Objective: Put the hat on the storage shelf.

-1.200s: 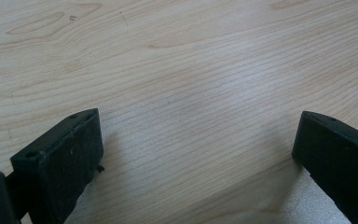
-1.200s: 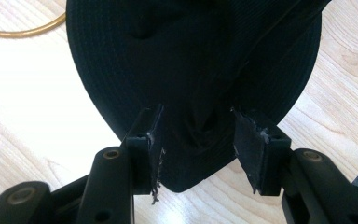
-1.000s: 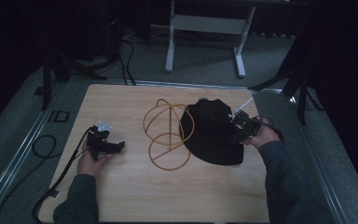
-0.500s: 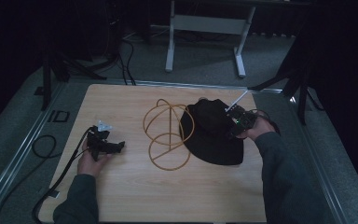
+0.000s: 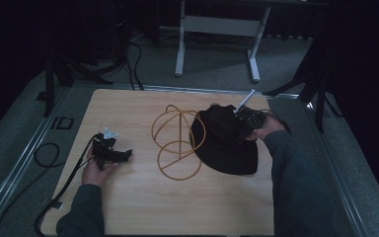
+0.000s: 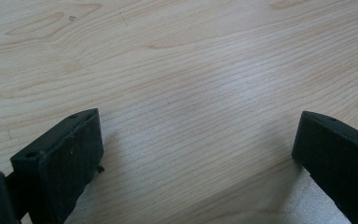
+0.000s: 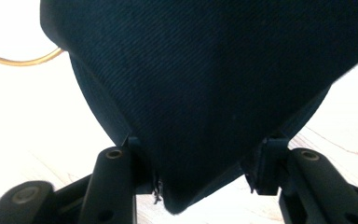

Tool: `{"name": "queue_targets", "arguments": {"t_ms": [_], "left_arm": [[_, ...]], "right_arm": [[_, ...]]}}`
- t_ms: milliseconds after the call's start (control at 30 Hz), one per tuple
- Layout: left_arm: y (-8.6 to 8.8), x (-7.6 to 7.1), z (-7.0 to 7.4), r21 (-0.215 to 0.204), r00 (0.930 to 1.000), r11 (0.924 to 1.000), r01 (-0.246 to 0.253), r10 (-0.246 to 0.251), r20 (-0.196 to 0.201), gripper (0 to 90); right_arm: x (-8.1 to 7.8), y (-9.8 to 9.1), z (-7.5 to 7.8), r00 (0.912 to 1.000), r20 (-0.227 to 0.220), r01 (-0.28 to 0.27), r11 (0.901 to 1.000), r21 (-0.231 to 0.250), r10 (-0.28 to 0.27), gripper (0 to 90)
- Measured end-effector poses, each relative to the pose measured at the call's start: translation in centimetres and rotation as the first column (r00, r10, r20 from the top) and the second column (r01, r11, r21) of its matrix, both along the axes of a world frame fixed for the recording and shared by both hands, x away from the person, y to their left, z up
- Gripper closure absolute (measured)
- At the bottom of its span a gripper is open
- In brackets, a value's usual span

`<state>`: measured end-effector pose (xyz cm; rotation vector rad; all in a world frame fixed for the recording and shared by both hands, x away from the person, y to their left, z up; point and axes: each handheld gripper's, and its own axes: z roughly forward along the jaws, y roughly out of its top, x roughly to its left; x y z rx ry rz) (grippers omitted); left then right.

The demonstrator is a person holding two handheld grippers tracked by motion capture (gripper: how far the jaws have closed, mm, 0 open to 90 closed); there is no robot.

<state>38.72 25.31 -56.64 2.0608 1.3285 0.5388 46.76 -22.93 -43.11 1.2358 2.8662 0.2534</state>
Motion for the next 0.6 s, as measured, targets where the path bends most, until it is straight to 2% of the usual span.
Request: {"name": "queue_targets", "arguments": {"t_ms": [300, 333, 600], "left_arm": [[-0.01, 0.01, 0.0, -0.002, 1.0, 1.0, 0.0, 0.0, -0.001, 2.0], [-0.01, 0.01, 0.0, -0.002, 1.0, 1.0, 0.001, -0.001, -0.001, 2.0], [-0.01, 0.01, -0.01, -0.002, 1.0, 1.0, 0.0, 0.0, 0.0, 2.0]], "right_arm": [[0.72, 0.18, -0.29, 0.9988, -0.049, 0.0, 1.0, -0.007, 0.0, 63.8], [0.77, 0.33, -0.37, 0.9985, -0.055, -0.01, 0.9999, -0.014, 0.009, 69.3], [0.52, 0.65, -0.37, 0.9992, -0.035, -0.021, 0.9983, -0.054, 0.019, 82.8]]}}
